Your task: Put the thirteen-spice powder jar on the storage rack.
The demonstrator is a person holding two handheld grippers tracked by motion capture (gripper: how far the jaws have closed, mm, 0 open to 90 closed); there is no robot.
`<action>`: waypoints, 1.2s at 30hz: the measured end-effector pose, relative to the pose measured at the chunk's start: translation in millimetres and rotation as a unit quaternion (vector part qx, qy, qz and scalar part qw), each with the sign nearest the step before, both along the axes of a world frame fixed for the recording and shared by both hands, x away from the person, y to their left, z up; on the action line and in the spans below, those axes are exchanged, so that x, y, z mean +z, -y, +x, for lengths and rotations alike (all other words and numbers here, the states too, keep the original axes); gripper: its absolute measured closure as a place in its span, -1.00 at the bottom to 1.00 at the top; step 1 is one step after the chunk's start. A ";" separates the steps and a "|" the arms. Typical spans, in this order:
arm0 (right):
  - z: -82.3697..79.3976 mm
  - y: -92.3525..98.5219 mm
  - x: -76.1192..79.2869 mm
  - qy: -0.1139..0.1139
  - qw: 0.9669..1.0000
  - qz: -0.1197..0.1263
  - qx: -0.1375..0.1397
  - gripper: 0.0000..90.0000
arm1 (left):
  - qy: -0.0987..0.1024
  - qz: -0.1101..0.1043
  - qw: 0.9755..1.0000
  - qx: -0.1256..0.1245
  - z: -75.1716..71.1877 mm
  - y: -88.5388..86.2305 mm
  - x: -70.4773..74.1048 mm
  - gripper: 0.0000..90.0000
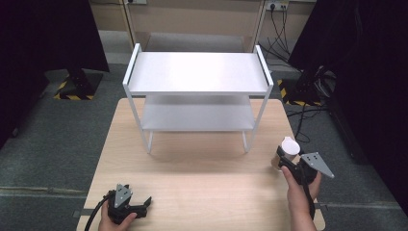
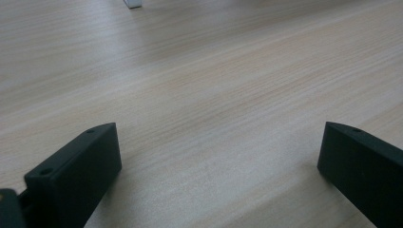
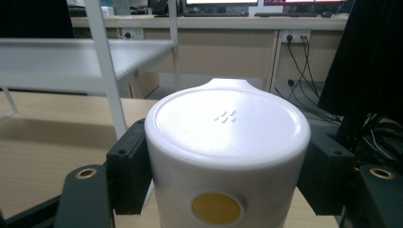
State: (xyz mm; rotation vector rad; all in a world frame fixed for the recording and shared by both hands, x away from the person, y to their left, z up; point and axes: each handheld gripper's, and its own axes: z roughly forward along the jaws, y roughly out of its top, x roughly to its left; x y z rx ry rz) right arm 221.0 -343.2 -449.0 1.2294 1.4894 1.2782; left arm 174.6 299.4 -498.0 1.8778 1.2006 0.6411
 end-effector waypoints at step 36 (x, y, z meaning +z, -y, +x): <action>-15.3 -90.4 120.6 0.009 0.994 -0.025 0.110 -0.31 | 0.000 -0.001 1.000 0.000 0.0 -0.6 -0.1 -1.00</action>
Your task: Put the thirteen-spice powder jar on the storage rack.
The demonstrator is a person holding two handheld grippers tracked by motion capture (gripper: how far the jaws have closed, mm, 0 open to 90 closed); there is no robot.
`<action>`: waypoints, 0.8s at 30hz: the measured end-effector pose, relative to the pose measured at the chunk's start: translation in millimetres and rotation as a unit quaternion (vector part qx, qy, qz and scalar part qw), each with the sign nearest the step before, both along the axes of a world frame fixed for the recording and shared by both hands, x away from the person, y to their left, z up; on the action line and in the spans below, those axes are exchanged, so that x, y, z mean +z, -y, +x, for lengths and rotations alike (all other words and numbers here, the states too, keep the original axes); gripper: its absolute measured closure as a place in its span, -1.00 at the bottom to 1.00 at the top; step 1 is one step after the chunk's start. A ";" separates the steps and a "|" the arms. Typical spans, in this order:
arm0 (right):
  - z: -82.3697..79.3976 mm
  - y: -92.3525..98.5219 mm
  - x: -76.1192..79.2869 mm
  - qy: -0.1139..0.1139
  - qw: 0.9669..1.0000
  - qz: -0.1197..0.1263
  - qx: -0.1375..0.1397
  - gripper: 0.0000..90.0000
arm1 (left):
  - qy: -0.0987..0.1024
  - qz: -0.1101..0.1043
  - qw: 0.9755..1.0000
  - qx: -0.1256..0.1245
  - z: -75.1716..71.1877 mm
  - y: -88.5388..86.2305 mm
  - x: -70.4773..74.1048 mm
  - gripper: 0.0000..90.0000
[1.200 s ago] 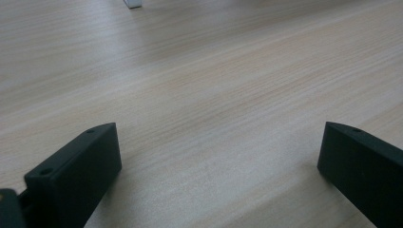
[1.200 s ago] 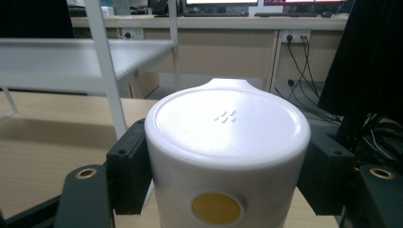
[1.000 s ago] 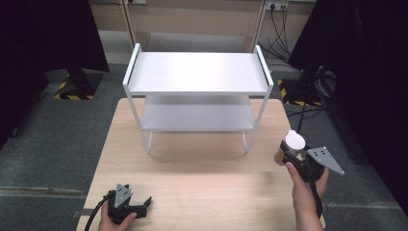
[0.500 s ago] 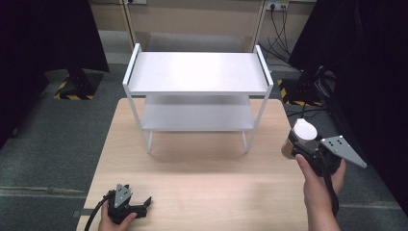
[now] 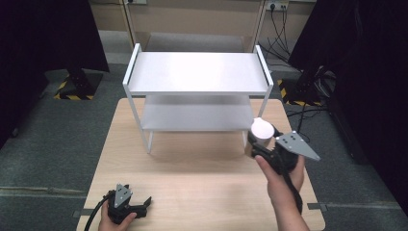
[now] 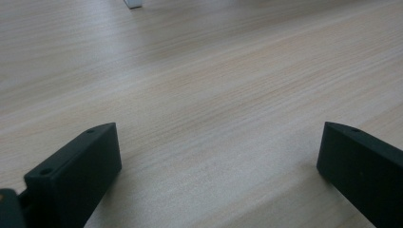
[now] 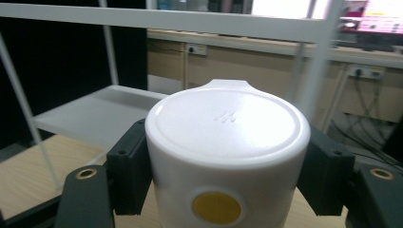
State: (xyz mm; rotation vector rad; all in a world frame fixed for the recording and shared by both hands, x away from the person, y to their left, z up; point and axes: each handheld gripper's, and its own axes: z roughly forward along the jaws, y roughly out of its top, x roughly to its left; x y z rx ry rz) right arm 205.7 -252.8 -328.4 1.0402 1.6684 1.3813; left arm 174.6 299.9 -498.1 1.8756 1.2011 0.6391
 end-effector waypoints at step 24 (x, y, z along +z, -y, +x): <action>43.4 -84.5 1.2 -0.016 0.997 0.008 0.078 -0.31 | 0.000 0.000 1.000 0.000 0.0 0.1 0.0 -1.00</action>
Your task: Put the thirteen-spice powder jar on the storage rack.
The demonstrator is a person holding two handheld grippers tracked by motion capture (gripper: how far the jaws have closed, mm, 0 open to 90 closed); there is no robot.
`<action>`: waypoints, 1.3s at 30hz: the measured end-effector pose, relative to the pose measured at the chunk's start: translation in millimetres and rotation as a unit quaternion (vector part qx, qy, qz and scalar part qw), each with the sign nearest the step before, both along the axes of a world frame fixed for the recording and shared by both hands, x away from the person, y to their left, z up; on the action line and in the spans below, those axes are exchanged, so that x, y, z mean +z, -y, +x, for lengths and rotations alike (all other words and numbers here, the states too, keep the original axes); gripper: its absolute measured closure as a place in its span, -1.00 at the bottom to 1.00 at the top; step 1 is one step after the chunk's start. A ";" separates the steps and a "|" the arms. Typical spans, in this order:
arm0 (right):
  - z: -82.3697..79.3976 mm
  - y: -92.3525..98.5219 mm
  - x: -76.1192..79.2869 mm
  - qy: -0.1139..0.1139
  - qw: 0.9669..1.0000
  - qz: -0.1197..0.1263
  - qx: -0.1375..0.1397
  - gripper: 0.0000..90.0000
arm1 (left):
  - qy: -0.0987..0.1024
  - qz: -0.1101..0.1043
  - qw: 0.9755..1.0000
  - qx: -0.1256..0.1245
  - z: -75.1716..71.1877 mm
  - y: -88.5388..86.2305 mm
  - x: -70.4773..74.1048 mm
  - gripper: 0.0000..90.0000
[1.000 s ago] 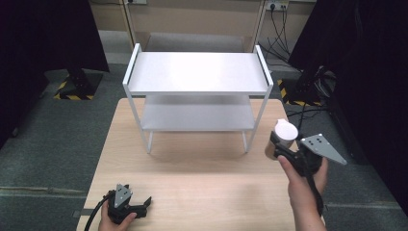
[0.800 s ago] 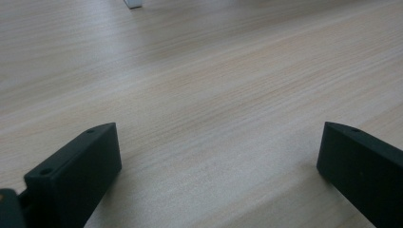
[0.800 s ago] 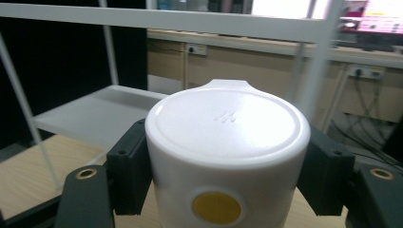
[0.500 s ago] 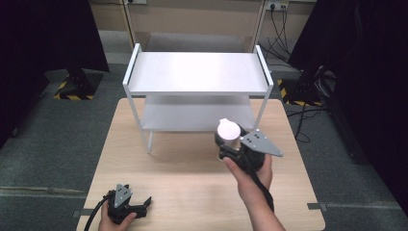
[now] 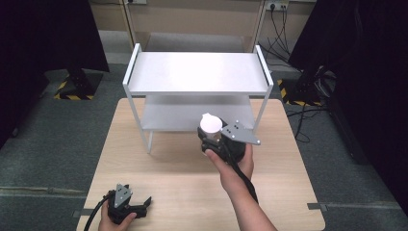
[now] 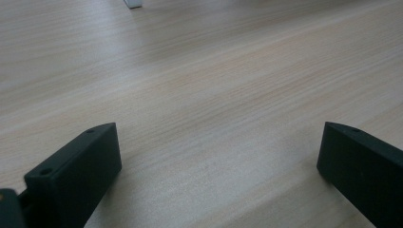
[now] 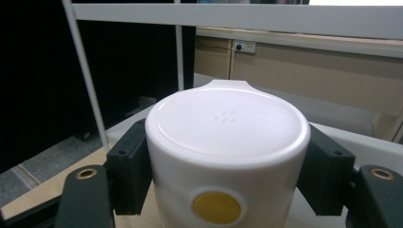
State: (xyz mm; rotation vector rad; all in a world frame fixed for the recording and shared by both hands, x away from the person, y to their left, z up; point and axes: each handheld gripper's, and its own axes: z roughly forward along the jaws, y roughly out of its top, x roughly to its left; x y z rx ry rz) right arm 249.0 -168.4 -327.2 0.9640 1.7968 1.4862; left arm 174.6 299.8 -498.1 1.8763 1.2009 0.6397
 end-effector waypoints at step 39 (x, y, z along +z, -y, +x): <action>85.8 -36.7 -0.2 -0.009 0.999 -0.003 -0.047 -0.31 | 0.000 0.000 1.000 -0.001 0.1 -0.7 0.0 -1.00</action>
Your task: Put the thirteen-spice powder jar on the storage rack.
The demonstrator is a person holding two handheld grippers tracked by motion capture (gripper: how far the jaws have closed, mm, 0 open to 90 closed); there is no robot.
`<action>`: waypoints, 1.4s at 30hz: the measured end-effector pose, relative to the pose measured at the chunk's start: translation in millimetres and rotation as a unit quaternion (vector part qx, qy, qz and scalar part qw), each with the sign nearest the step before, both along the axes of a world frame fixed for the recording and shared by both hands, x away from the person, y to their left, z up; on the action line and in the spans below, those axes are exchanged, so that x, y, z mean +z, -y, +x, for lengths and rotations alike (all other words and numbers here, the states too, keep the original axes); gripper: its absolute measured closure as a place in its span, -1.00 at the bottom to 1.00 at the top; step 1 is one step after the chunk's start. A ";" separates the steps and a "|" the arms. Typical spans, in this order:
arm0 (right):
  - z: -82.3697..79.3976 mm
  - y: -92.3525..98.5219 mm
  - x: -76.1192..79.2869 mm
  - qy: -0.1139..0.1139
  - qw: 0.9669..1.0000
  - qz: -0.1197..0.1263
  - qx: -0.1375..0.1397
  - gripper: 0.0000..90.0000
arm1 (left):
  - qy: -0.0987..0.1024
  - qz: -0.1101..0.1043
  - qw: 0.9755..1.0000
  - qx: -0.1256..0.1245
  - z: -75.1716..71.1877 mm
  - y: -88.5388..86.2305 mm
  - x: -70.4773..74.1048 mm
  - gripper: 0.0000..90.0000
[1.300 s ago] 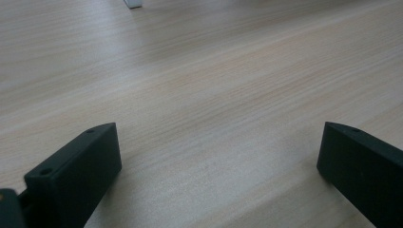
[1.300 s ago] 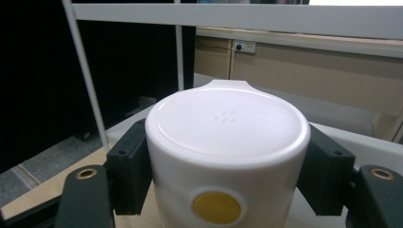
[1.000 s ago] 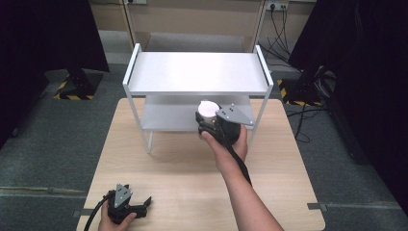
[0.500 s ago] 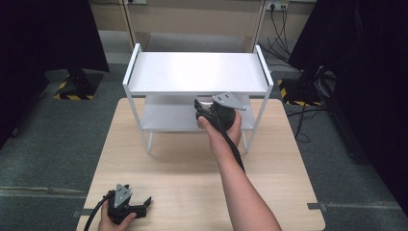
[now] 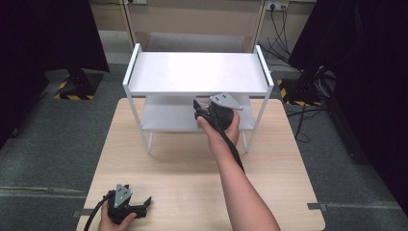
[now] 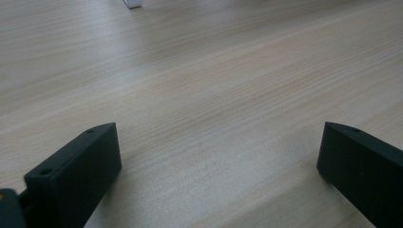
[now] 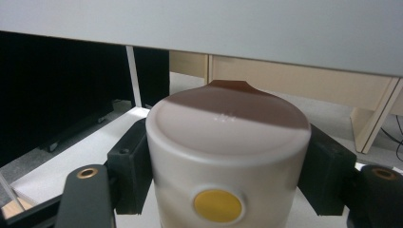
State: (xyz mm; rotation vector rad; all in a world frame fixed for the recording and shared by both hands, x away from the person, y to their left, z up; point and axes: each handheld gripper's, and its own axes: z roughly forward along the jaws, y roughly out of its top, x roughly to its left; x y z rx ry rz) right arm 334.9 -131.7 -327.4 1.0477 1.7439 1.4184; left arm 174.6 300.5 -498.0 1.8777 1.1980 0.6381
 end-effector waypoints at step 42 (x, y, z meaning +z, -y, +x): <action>-1.4 6.3 -14.9 0.016 1.000 0.018 0.005 -0.33 | 0.000 -0.005 1.000 0.000 -0.2 -1.5 -0.5 -1.00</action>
